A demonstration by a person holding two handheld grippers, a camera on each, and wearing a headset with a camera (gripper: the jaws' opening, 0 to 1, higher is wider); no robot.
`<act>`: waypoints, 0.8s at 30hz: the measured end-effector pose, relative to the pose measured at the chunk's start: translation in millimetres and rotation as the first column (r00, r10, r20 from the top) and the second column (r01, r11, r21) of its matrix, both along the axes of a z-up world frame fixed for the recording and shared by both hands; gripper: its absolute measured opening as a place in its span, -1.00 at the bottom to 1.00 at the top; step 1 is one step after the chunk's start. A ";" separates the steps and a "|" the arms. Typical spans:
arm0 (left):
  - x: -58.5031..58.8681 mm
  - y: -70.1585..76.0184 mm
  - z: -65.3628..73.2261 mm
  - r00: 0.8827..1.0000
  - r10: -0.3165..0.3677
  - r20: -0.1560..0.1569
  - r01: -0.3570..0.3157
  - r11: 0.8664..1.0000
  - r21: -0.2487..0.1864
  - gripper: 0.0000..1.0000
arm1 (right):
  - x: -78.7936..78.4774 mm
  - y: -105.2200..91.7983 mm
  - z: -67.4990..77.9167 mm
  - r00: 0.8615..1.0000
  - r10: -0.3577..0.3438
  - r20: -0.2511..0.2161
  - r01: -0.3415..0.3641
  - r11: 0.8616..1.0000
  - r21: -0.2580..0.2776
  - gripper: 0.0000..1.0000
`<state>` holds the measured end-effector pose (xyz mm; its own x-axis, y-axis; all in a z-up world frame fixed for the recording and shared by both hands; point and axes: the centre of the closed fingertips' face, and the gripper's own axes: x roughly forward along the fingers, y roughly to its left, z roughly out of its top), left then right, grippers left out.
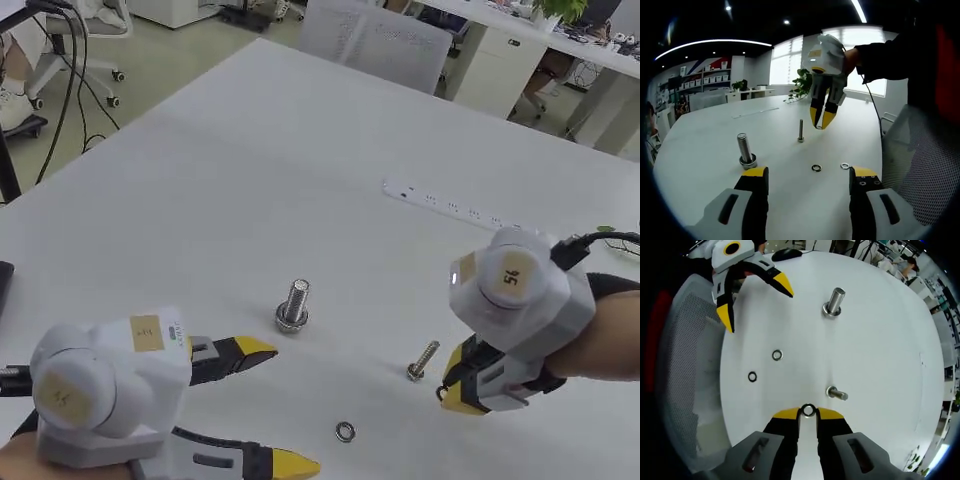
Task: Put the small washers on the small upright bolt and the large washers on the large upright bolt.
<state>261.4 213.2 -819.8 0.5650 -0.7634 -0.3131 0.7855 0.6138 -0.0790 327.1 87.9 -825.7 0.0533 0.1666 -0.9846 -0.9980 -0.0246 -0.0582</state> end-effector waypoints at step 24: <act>2.3 2.1 -0.4 1.000 0.016 -0.001 -0.016 1.000 0.001 0.29 | 29.8 17.3 23.2 0.998 0.012 0.069 -0.014 0.999 0.034 -0.72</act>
<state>263.7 215.3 -820.2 0.5766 -0.7540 -0.3147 0.7756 0.6262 -0.0796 356.9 105.2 -802.5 0.1188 0.2016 -0.9722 -0.9912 -0.0342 -0.1282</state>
